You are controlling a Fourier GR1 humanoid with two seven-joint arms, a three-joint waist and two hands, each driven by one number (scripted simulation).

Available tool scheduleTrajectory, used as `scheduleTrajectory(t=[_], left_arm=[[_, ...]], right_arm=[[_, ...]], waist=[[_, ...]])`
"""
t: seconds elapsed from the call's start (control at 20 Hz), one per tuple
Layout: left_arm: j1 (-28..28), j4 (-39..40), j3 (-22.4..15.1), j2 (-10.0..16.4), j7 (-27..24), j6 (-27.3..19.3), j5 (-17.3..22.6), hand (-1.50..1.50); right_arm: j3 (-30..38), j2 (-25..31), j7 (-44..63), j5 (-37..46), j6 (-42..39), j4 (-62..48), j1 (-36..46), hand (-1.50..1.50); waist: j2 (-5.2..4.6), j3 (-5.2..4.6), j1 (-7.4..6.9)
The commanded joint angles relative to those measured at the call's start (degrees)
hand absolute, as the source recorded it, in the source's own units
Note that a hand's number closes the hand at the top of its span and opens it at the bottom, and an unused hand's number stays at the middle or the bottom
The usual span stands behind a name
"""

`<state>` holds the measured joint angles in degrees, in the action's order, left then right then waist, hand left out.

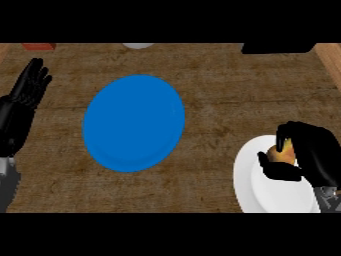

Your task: Pick the pear from the plate and place it in the plate

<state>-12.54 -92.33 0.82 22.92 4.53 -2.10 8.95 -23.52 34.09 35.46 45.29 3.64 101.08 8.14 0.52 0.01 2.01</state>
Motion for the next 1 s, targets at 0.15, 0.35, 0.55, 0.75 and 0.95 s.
scheduleTrajectory(t=[0.15,0.35,0.55,0.75,0.95], left_arm=[[0.0,-2.2,-0.8,-0.5,2.2,0.5,0.0,0.0],[-5.9,2.9,1.0,-0.2,2.6,2.0,0.7,0.0],[-1.6,-0.2,-1.2,-2.8,1.7,1.0,-2.2,0.0],[-3.9,1.9,-0.9,-3.8,0.7,1.1,-3.1,0.0],[-2.7,1.6,-1.8,-4.8,-0.2,1.3,-4.5,0.0]], right_arm=[[-1.1,-6.1,-1.4,-3.6,3.9,16.4,-1.1,1.5],[-4.6,-12.0,1.5,-2.6,0.8,17.2,4.7,1.5],[-5.7,-18.1,5.5,-1.5,-4.7,13.8,13.0,1.5],[-8.2,-26.7,9.4,2.3,-6.0,7.1,20.4,1.5],[-4.9,-33.6,7.1,1.0,-4.4,-3.8,27.8,1.5]], waist=[[-0.14,0.0,-1.5],[-0.59,-0.04,-1.92],[-0.54,-0.05,-2.55],[-0.56,-0.05,-2.51],[-0.63,-0.04,-2.67]])
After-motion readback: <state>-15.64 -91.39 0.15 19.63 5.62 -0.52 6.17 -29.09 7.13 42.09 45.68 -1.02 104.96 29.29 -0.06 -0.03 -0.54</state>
